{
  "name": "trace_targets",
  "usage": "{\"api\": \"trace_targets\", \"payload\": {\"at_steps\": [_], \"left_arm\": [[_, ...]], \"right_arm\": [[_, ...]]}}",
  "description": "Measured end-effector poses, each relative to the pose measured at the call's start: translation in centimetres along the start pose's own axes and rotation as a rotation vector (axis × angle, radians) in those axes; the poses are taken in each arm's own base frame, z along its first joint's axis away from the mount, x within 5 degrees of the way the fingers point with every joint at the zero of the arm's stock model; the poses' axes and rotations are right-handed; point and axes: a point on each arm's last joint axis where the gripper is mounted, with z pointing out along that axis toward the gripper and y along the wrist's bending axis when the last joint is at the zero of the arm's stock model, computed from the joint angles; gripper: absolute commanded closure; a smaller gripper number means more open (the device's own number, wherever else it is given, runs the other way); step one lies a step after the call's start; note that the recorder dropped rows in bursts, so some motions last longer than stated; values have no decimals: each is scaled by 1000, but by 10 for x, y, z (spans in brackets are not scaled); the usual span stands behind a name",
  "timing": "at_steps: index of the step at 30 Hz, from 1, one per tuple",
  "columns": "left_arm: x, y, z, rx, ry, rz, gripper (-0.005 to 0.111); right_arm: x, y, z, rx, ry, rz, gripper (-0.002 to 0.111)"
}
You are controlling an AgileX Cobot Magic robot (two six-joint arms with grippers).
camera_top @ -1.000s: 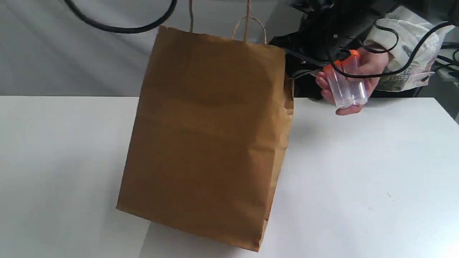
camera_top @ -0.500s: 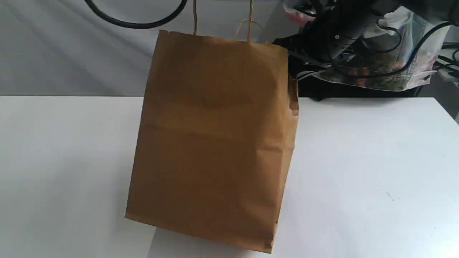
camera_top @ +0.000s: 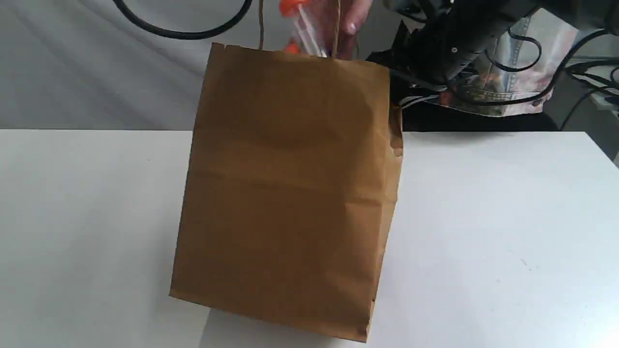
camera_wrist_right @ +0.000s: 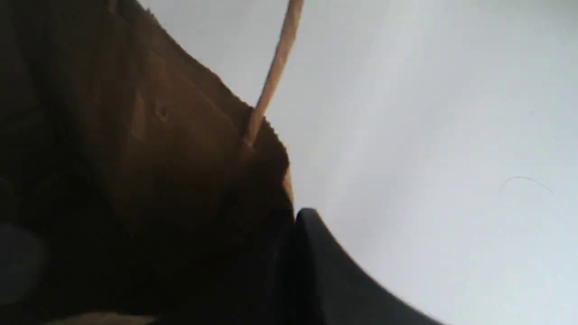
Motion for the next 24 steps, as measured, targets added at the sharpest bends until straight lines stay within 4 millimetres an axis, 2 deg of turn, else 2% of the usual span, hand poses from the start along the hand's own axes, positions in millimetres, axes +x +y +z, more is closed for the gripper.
{"api": "trace_targets", "payload": {"at_steps": [9,12,14,19,24], "left_arm": [[1,-1,0,10,16,0,107],[1,-5,2,9,25,50,107],[-1,-11,4,11,32,85,107],[-5,-41,9,56,63,152,107],[-4,-56,12,64,114,177,107]], "right_arm": [[0,0,0,-5,1,0,108],[-1,2,0,-27,-6,0,108],[-1,4,0,-40,-9,-1,108],[-2,4,0,-46,-17,-16,108],[-7,6,-7,-40,-54,-33,108]]}}
